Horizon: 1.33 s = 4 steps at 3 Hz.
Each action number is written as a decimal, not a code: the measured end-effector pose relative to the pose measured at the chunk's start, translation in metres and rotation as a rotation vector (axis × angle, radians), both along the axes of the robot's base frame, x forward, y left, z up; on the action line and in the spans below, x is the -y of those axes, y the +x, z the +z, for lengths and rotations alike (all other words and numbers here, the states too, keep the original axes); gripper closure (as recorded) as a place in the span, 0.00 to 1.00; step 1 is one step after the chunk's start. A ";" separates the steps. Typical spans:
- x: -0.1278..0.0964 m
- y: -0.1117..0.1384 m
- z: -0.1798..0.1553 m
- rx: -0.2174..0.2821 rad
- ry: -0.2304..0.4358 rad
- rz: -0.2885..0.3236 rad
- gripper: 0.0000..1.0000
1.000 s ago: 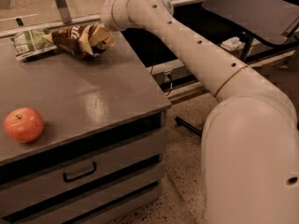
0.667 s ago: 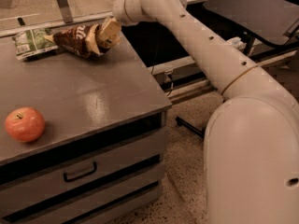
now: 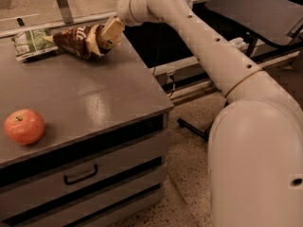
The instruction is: Move brown chip bag near green jalapeno chip bag
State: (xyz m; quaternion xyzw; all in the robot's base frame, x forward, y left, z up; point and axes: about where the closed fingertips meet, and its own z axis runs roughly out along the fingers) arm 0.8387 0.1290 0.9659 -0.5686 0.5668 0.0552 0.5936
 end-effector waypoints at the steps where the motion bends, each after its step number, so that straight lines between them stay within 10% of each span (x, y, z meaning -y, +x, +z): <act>1: 0.000 -0.003 0.007 -0.016 0.018 0.045 0.00; 4: 0.029 -0.010 0.023 -0.032 -0.045 0.040 0.00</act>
Offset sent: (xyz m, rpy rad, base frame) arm -0.0115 -0.0346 0.0328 -0.0160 0.0325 0.0899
